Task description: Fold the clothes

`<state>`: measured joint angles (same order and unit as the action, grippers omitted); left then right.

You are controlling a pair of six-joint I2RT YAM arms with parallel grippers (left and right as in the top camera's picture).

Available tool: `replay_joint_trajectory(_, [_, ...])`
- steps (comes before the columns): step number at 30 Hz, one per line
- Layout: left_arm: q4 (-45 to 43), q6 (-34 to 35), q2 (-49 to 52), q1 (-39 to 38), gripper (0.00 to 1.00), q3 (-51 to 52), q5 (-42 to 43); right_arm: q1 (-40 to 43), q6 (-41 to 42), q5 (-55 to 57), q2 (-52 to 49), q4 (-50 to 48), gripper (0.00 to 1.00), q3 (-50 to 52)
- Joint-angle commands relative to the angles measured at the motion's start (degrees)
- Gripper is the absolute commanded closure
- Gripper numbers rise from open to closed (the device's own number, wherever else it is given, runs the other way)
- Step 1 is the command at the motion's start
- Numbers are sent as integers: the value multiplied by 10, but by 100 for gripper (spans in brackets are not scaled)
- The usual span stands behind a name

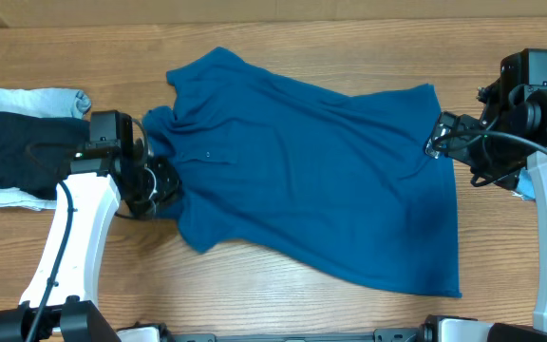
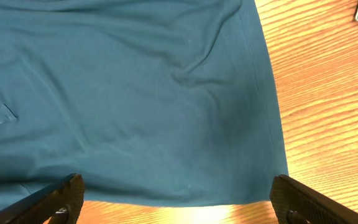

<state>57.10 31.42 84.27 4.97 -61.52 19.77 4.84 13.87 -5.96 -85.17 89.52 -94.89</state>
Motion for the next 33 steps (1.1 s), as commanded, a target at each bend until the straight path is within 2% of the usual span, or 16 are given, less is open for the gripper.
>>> replay_joint_trajectory(1, [-54, 24, -4, 3, 88, -12, 23, 2, -2, 3, 8, -6, 0, 0])
replay_joint_trajectory(6, [-61, 23, -4, 3, 82, -11, 23, -5, -23, -49, 4, -9, 0, 25])
replay_joint_trajectory(7, [-56, 19, -4, 3, 77, -11, 23, -6, -17, -49, 4, -21, 0, 43])
replay_joint_trajectory(9, [-37, 5, -4, 3, 62, -11, 19, -6, -5, -48, 3, -45, 0, 72])
replay_joint_trajectory(12, [35, -44, -4, -7, 55, -4, 8, -6, -4, -48, 3, -55, 0, 90])
replay_joint_trajectory(14, [51, -21, -4, -27, 41, 37, -17, -6, -4, -48, 3, -55, 0, 90])
replay_joint_trajectory(17, [-37, 76, -4, -37, 32, 159, -13, -6, -4, -48, 3, -54, 0, 90])
replay_joint_trajectory(20, [-140, 96, -4, -36, 30, 250, 22, -6, -6, -46, 3, -53, 0, 90])
replay_joint_trajectory(23, [-185, 92, -4, -36, 29, 258, 11, -6, -6, -46, 3, -54, 0, 90])
replay_joint_trajectory(24, [-217, 69, -4, -36, 34, 257, 17, -6, -6, -46, 3, -55, 0, 90])
replay_joint_trajectory(26, [-239, 40, -4, -36, 52, 256, 36, -6, -8, -44, 3, -54, 0, 90])
replay_joint_trajectory(27, [-241, 28, -4, -36, 69, 254, 46, -6, -9, -42, 3, -55, 0, 90])
replay_joint_trajectory(29, [-241, 13, -4, -36, 89, 247, 82, -6, -9, -40, 3, -55, 0, 90])
replay_joint_trajectory(30, [-236, 11, -5, -36, 96, 242, 106, -6, -9, -39, 3, -56, 0, 90])
replay_joint_trajectory(33, [-209, 6, -20, -36, 96, 221, 157, -6, -9, -39, 3, -58, 0, 90])
